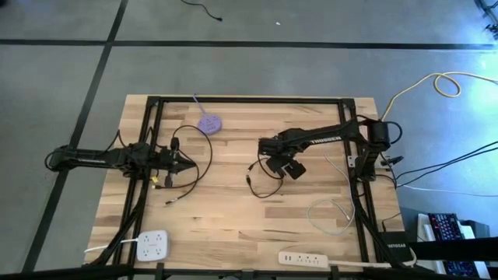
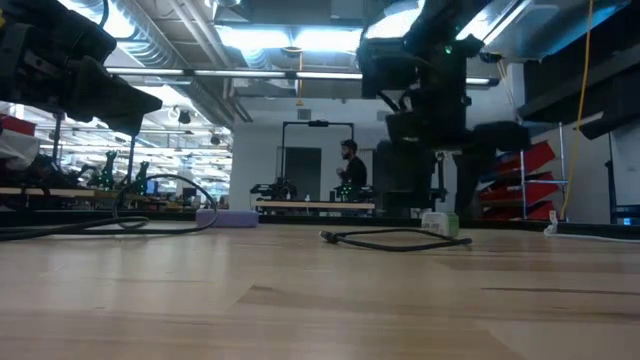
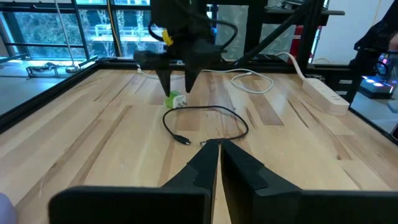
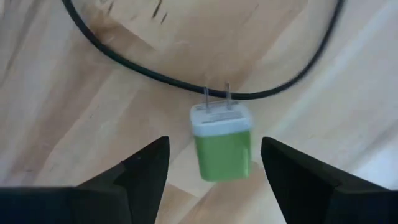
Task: Insert USB
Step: Prepare the green charger adapter
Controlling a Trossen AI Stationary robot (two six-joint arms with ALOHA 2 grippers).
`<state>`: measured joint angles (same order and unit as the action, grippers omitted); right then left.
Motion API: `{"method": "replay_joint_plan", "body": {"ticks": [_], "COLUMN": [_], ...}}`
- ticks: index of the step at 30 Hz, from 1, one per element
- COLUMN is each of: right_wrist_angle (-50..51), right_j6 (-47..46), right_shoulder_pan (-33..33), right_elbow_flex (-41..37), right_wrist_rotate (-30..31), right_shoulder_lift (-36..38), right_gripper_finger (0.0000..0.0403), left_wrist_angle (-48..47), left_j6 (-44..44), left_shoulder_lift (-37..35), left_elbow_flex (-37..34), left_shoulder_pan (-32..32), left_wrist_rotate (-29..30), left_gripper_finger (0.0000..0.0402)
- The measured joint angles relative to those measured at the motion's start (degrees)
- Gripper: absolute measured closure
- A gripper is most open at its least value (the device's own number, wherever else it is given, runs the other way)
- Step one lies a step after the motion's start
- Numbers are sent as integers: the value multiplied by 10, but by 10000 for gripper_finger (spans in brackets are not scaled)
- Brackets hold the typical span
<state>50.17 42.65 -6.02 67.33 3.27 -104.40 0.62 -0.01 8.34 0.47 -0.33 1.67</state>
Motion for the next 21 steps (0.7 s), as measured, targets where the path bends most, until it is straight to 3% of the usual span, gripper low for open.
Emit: {"method": "replay_joint_plan", "body": {"ticks": [6, 17, 21], "right_wrist_angle": [-8, -12, -24], "right_j6": [-4, -39, -101], "right_shoulder_pan": [0, 0, -10], "right_elbow_flex": [-10, -10, -8], "right_wrist_rotate": [7, -16, -1], "right_shoulder_lift": [0, 0, 0], "right_gripper_finger": [173, 247, 271], "left_wrist_angle": [0, 0, 0], "left_j6": [0, 0, 0], "left_shoulder_lift": [0, 0, 0], "left_elbow_flex": [0, 0, 0], "left_shoulder_pan": [0, 0, 0], "left_wrist_rotate": [0, 0, 0], "left_gripper_finger": [397, 397, 397]}}
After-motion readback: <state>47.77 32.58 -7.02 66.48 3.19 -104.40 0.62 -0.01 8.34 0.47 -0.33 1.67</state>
